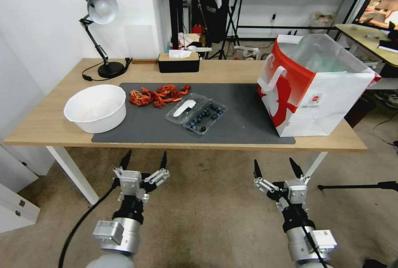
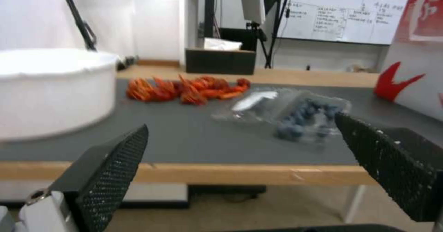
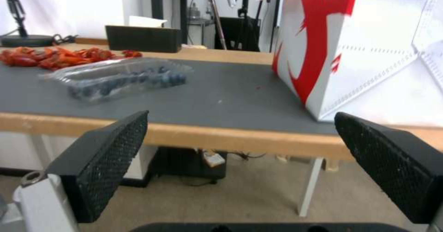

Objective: Close the takeout container lid, then place the container into the takeout bag.

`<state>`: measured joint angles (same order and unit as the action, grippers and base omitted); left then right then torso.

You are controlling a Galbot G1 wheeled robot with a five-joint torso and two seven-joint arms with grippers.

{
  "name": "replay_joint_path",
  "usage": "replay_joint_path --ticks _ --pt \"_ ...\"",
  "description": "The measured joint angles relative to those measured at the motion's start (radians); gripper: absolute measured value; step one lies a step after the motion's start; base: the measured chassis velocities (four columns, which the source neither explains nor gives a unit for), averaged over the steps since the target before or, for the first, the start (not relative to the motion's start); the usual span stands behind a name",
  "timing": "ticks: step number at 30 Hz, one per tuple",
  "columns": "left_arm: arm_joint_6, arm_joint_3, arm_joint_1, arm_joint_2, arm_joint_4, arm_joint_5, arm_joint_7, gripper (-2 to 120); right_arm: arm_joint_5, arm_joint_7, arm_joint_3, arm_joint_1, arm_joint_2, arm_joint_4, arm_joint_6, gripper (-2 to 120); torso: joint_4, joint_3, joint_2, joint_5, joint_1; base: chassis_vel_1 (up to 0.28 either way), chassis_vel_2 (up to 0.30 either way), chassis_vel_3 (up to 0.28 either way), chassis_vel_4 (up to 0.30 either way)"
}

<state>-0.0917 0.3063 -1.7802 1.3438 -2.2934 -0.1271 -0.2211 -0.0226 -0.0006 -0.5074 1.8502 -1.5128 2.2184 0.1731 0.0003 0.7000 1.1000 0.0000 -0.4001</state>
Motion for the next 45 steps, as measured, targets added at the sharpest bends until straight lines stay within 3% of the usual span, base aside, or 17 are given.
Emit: replay_joint_path --ticks 3,6,31,45 --pt "-0.016 -0.040 0.002 -0.020 0.017 -0.026 -0.048 100 -0.018 -0.002 0.027 0.033 -0.010 -0.061 0.119 100 -0.0004 0.000 0.000 0.0005 0.000 0.000 0.000 0.000 0.000" --pt "-0.013 -0.042 -0.002 -0.020 0.035 -0.031 -0.054 100 -0.010 -0.010 0.025 0.034 -0.011 -0.080 0.140 100 -0.0003 0.000 0.000 -0.0006 0.000 0.000 0.000 0.000 0.000" --pt "-0.026 -0.011 -0.028 -0.010 0.030 -0.025 -0.041 100 0.037 -0.024 0.005 0.008 0.021 -0.094 0.124 100 -0.0002 0.000 0.000 0.0000 0.000 0.000 0.000 0.000 0.000" --pt "-0.038 0.001 -0.018 -0.010 0.062 -0.029 -0.006 100 0.177 -0.044 0.018 -0.077 0.116 -0.089 0.006 100 -0.0003 0.000 0.000 0.0000 0.000 0.000 0.000 0.000 0.000"
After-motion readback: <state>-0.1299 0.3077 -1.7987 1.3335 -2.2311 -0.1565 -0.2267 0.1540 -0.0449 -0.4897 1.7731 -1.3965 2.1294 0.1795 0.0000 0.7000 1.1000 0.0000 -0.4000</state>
